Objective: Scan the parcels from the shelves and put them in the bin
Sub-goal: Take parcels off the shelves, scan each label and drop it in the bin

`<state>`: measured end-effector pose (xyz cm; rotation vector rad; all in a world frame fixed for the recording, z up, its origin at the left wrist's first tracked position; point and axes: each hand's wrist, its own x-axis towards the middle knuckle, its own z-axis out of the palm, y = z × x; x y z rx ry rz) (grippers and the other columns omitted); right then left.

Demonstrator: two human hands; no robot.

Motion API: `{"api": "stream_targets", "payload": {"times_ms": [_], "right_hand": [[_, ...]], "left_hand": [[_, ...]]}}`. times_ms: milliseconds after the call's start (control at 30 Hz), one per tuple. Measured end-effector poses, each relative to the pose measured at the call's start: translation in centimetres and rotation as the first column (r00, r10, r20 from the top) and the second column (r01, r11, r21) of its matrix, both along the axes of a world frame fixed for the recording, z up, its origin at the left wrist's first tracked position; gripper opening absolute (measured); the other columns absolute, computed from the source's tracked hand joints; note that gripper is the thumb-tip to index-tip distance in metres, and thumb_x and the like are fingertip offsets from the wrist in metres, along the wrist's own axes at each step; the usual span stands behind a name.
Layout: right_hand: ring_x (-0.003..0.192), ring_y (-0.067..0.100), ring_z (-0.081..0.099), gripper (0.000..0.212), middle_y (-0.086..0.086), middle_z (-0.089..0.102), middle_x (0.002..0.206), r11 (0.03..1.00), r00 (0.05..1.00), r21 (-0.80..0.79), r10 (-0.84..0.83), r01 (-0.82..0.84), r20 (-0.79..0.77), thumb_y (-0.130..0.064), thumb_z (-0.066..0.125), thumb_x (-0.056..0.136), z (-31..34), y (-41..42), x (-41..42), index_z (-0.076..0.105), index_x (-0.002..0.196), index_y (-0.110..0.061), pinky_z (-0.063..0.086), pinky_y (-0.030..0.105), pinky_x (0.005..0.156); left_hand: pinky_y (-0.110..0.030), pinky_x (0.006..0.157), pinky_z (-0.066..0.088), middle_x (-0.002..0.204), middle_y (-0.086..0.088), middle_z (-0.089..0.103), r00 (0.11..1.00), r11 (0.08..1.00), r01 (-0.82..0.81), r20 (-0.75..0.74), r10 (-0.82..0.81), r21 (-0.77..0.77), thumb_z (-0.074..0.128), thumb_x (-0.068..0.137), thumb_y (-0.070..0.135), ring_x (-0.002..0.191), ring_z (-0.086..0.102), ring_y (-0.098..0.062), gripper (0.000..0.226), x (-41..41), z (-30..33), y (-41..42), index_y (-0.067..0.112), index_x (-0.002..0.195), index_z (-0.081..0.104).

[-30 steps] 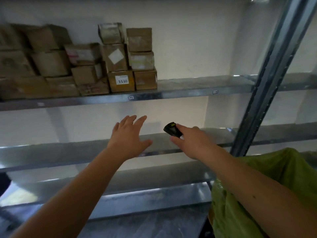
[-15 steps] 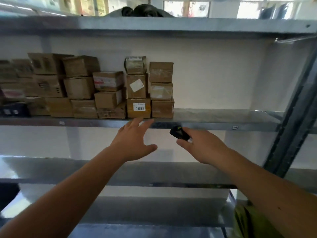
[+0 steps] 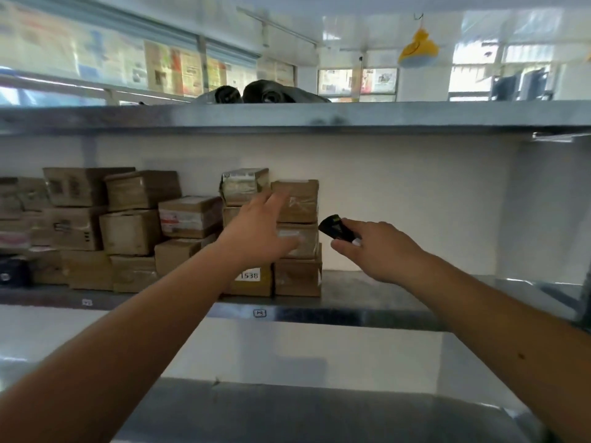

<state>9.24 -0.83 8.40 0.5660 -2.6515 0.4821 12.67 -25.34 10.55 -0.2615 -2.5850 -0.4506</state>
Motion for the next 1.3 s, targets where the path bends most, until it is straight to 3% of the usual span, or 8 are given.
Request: {"api": "stream_targets", "payload": {"times_ms": [233, 433, 633, 767, 867, 967, 1100, 1300], "right_hand": [[0.092, 0.021, 0.061, 0.057, 0.002, 0.068, 0.120, 1.000, 1.000, 0.028, -0.011, 0.011, -0.007, -0.065, 0.045, 0.101, 2.0, 1.0, -6.5, 0.046, 0.151, -0.037, 0.046, 0.032, 0.069], [0.110, 0.026, 0.063, 0.062, 0.004, 0.064, 0.135, 1.000, 1.000, 0.030, -0.009, 0.009, -0.003, -0.065, 0.046, 0.101, 3.1, 1.3, -10.5, 0.042, 0.155, -0.036, 0.054, 0.039, 0.092], [0.118, 0.026, 0.061, 0.066, 0.004, 0.061, 0.142, 0.999, 1.000, 0.035, 0.019, -0.019, 0.017, -0.066, 0.045, 0.101, 3.2, 0.2, -13.5, 0.039, 0.158, -0.034, 0.048, 0.033, 0.086], [0.117, 0.024, 0.061, 0.065, 0.004, 0.061, 0.142, 1.000, 0.999, 0.004, 0.027, -0.027, 0.032, -0.064, 0.046, 0.102, 3.2, -0.1, -14.4, 0.040, 0.157, -0.031, 0.046, 0.031, 0.083], [0.117, 0.025, 0.061, 0.065, 0.003, 0.061, 0.141, 1.000, 0.999, -0.001, 0.028, -0.028, 0.034, -0.063, 0.047, 0.102, 3.2, 0.2, -14.9, 0.040, 0.157, -0.032, 0.048, 0.031, 0.085], [0.114, 0.024, 0.061, 0.065, 0.002, 0.062, 0.140, 1.000, 0.999, -0.001, 0.011, -0.011, 0.036, -0.065, 0.048, 0.101, 3.5, 1.0, -15.4, 0.040, 0.157, -0.034, 0.046, 0.031, 0.081], [0.113, 0.024, 0.063, 0.065, 0.002, 0.064, 0.138, 1.000, 0.999, 0.024, -0.017, 0.016, 0.036, -0.067, 0.048, 0.099, 3.3, 2.1, -16.1, 0.039, 0.157, -0.038, 0.050, 0.033, 0.084], [0.099, 0.020, 0.064, 0.061, 0.001, 0.068, 0.128, 0.998, 0.999, -0.062, 0.012, -0.009, 0.042, -0.067, 0.048, 0.099, 2.2, 2.1, -15.9, 0.042, 0.154, -0.042, 0.049, 0.031, 0.076]], "left_hand": [[-0.052, 0.124, 0.027, 0.173, -0.005, 0.012, 0.998, 0.997, -0.068, -0.022, 0.067, -0.035, 0.073, 0.089, 0.056, 0.158, 0.016, -0.034, 0.099, -5.3, 2.6, 1.6, 0.040, 0.164, 0.010], [-0.051, 0.125, 0.024, 0.173, -0.007, 0.010, 0.997, 0.995, -0.078, 0.010, 0.078, 0.062, 0.072, 0.088, 0.060, 0.158, 0.012, -0.035, 0.096, -8.4, 2.8, 2.5, 0.038, 0.164, 0.018], [-0.041, 0.118, 0.035, 0.168, -0.008, 0.023, 0.993, 0.977, -0.120, 0.011, 0.120, 0.176, 0.066, 0.094, 0.057, 0.153, 0.028, -0.031, 0.076, -10.0, 3.9, 3.5, 0.033, 0.159, 0.035], [-0.028, 0.091, 0.042, 0.150, -0.009, 0.049, 0.993, 0.971, -0.122, 0.023, 0.120, 0.205, 0.058, 0.100, 0.055, 0.119, 0.052, -0.022, 0.064, -10.8, 5.1, 4.0, 0.022, 0.154, 0.045], [-0.030, 0.086, 0.046, 0.139, -0.010, 0.061, 0.987, 0.954, -0.156, 0.014, 0.158, 0.255, 0.049, 0.105, 0.053, 0.105, 0.057, -0.019, 0.055, -11.5, 5.9, 4.2, 0.017, 0.145, 0.056], [-0.035, 0.100, 0.052, 0.136, -0.009, 0.063, 0.986, 0.919, -0.165, 0.059, 0.154, 0.359, 0.055, 0.104, 0.045, 0.116, 0.061, -0.025, 0.044, -12.0, 6.6, 4.2, 0.014, 0.136, 0.063], [-0.043, 0.098, 0.053, 0.121, -0.016, 0.065, 0.976, 0.906, -0.164, 0.200, 0.090, 0.390, 0.065, 0.097, 0.032, 0.110, 0.063, -0.030, 0.025, -12.2, 8.0, 4.6, 0.008, 0.097, 0.065], [-0.046, 0.102, 0.054, 0.137, -0.008, 0.056, 0.929, 0.716, -0.132, 0.337, -0.152, 0.685, 0.075, 0.092, 0.028, 0.119, 0.059, -0.029, 0.070, -12.1, 7.3, 4.7, 0.027, 0.152, 0.041]]}}
